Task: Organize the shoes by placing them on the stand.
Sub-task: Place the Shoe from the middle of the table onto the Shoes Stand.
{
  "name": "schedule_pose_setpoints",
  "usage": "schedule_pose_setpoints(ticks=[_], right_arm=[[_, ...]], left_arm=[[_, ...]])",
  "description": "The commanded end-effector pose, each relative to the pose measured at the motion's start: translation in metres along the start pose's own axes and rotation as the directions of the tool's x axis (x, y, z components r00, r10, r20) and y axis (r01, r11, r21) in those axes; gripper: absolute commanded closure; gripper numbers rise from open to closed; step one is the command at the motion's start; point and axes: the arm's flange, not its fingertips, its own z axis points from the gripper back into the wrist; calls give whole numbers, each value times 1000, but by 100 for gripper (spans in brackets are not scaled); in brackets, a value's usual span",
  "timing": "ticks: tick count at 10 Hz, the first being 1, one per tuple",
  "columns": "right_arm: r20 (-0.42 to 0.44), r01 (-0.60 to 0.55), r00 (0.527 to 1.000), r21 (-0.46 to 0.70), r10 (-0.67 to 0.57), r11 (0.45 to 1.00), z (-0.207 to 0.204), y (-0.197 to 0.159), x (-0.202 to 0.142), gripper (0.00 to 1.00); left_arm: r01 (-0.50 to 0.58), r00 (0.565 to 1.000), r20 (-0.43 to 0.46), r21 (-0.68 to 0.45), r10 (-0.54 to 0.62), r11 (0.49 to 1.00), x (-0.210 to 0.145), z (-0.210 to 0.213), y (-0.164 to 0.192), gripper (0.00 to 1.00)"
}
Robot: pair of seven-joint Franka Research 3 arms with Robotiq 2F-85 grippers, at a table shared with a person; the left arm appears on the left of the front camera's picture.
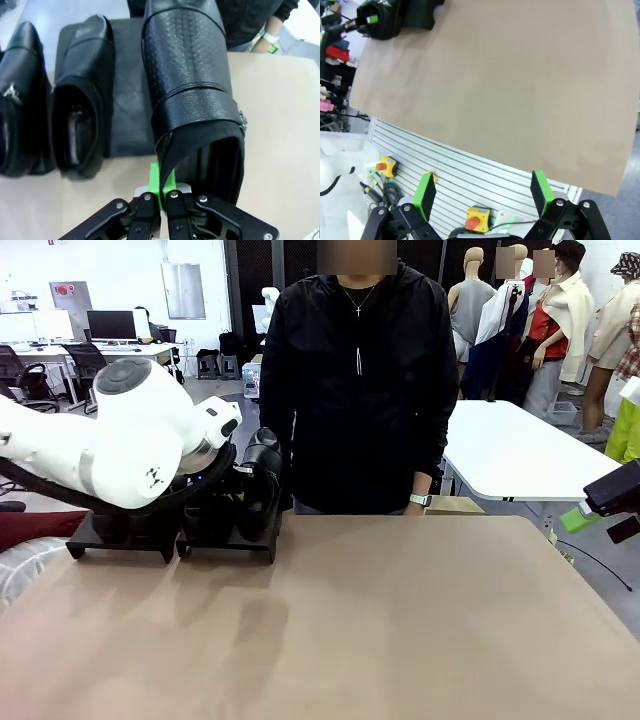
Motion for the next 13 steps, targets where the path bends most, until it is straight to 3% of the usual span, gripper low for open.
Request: schedule_pose_setpoints(ticks=[1,5,8,13], right_arm=[[9,-1,1000,16,1,1000,1,0,1,0],[9,-1,1000,16,1,1000,1,0,1,0],[9,-1,1000,16,1,1000,1,0,1,0],[9,-1,1000,16,1,1000,1,0,1,0]], left_arm=[[35,999,33,-12,-35,999,8,-17,-13,100],[20,995,94,155,-35,988,18,-53,-5,100],[1,994,110,156,-18,988,21,-74,-4,100],[-31,1000,11,157,29,987,21,-96,11,100]])
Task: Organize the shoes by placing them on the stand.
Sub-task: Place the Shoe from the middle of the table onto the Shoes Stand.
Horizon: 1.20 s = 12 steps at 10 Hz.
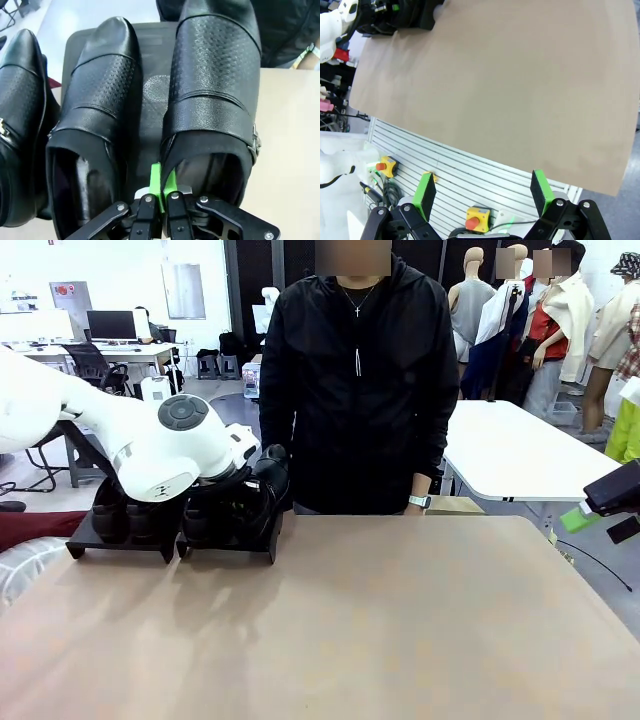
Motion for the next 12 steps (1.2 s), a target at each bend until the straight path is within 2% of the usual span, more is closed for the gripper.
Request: schedule_pose_setpoints(ticks=[1,2,3,8,11,12], right_arm=[[9,-1,1000,16,1,1000,1,0,1,0],[9,-1,1000,16,1,1000,1,0,1,0],[9,-1,1000,16,1,1000,1,0,1,0],[9,-1,1000,16,1,1000,1,0,1,0],[9,-1,1000,16,1,1000,1,0,1,0],[9,-1,1000,16,1,1000,1,0,1,0]], left_arm=[[-25,1000,-14,3,25,1000,1,0,-3,100],[-31,999,-21,1,31,1000,1,1,-3,54],[-29,999,-33,-2,29,1000,0,2,-3,0],[-88,996,-21,-14,88,996,7,21,-3,0],[-82,996,34,-58,84,995,13,65,-3,0],[-55,998,10,-70,56,996,14,94,-4,0]])
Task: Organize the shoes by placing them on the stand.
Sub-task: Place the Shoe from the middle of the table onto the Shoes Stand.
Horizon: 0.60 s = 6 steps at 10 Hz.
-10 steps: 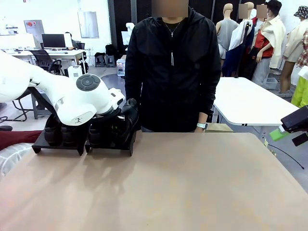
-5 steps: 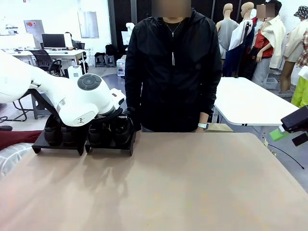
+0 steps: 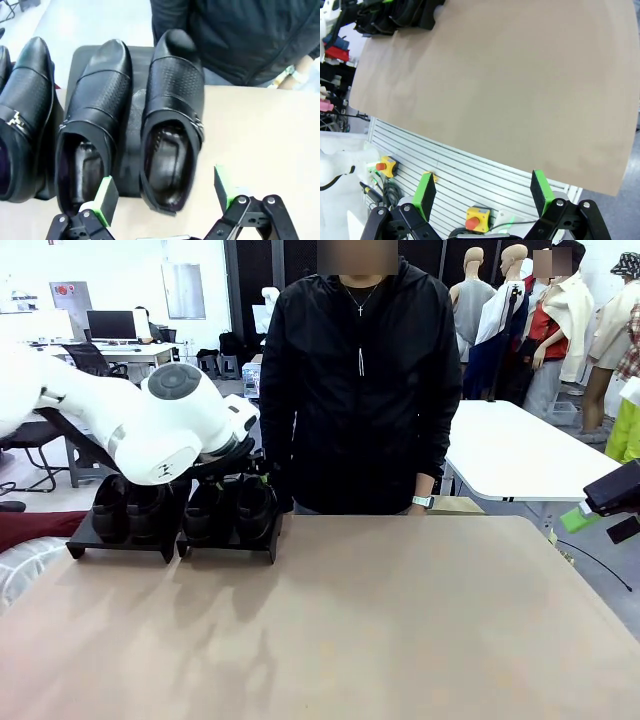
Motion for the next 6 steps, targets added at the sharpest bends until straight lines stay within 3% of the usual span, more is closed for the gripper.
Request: schedule_pose_setpoints(ticks=[1,4,5,6], right_arm=[[9,-1,1000,16,1,1000,1,0,1,0],[9,-1,1000,16,1,1000,1,0,1,0],[9,-1,1000,16,1,1000,1,0,1,0],[9,-1,1000,16,1,1000,1,0,1,0]], left_arm=[[72,996,-47,-40,-74,997,4,68,11,0],[234,916,-293,-161,-273,959,39,167,42,0],[206,868,-407,-226,-284,952,47,187,58,0],[106,784,-526,-408,-329,907,44,200,77,0]])
